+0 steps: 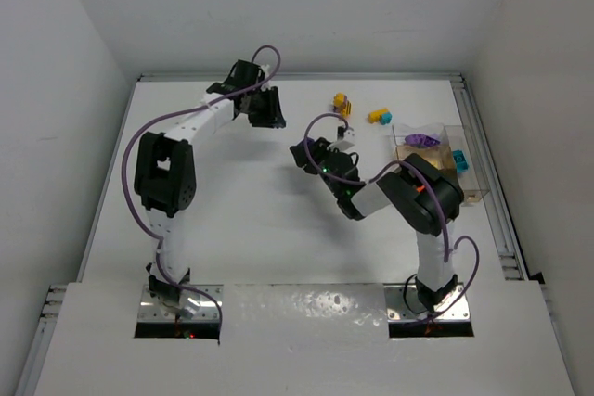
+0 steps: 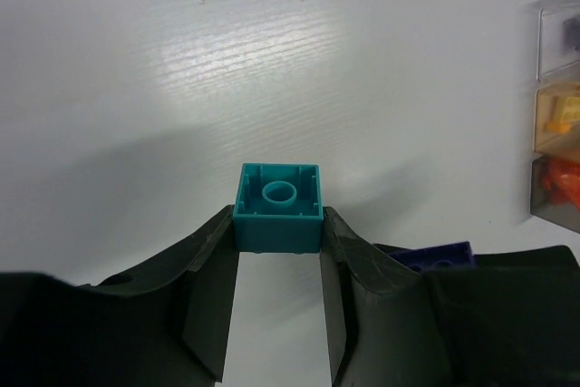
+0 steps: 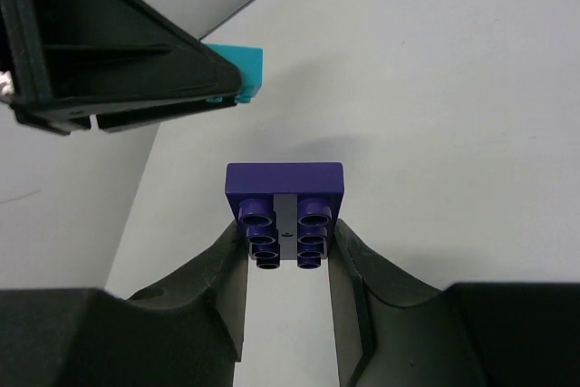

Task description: Sort the legos into containers by color

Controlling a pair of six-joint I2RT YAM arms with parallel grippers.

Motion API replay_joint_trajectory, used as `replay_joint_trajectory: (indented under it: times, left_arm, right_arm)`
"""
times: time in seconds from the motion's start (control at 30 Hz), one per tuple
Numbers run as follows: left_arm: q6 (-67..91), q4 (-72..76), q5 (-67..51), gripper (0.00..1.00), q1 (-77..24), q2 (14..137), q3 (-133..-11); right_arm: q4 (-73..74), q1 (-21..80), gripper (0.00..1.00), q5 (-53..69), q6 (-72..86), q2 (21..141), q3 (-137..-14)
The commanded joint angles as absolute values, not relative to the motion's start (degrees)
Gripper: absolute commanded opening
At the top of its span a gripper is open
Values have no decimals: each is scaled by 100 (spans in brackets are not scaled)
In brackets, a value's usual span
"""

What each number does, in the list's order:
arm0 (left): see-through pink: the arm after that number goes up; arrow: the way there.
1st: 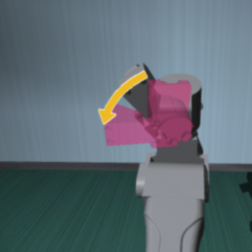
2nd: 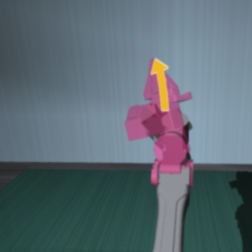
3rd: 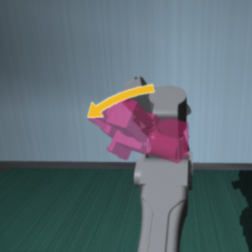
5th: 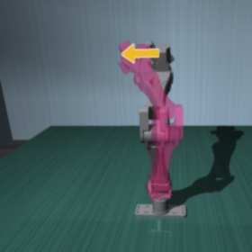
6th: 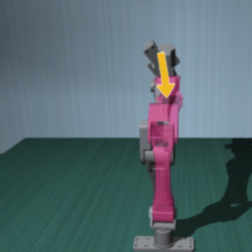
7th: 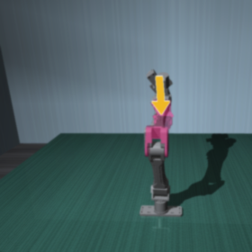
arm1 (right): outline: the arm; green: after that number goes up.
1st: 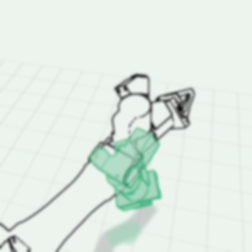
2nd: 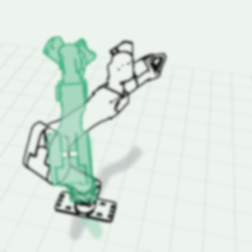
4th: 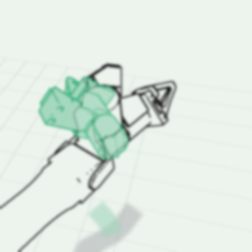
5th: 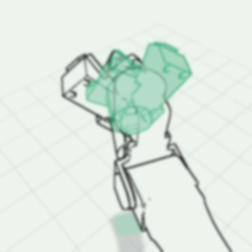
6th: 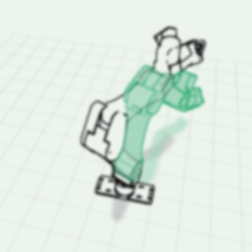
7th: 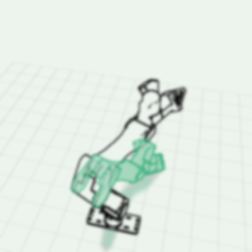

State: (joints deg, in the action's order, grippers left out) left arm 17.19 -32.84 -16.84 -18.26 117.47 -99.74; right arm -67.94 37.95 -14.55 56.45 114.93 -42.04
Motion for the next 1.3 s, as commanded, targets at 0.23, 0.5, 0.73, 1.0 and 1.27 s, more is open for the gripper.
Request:
replay_joint_trajectory:
  times: [0.23,0.5,0.73,1.0,1.27]
  left_arm:
    - [477,-3734,-1792,0,-1723,11602,-10414]
    - [-184,-4078,-2144,0,-1705,11435,-10564]
    - [-123,-4008,-2346,0,-1696,11347,-10556]
    - [-105,-3955,-2303,0,-1696,11136,-10380]
    - [-44,-3920,-2303,0,-1687,11188,-10389]
  right_arm:
    - [-993,1997,0,272,4178,9027,-5094]
    - [3418,532,0,-879,2151,8807,-7145]
    - [233,-896,0,1318,7295,8753,-5627]
    - [-1143,-888,0,1205,8666,9562,-5475]
    - [-1318,-888,3,923,8842,9703,-5291]
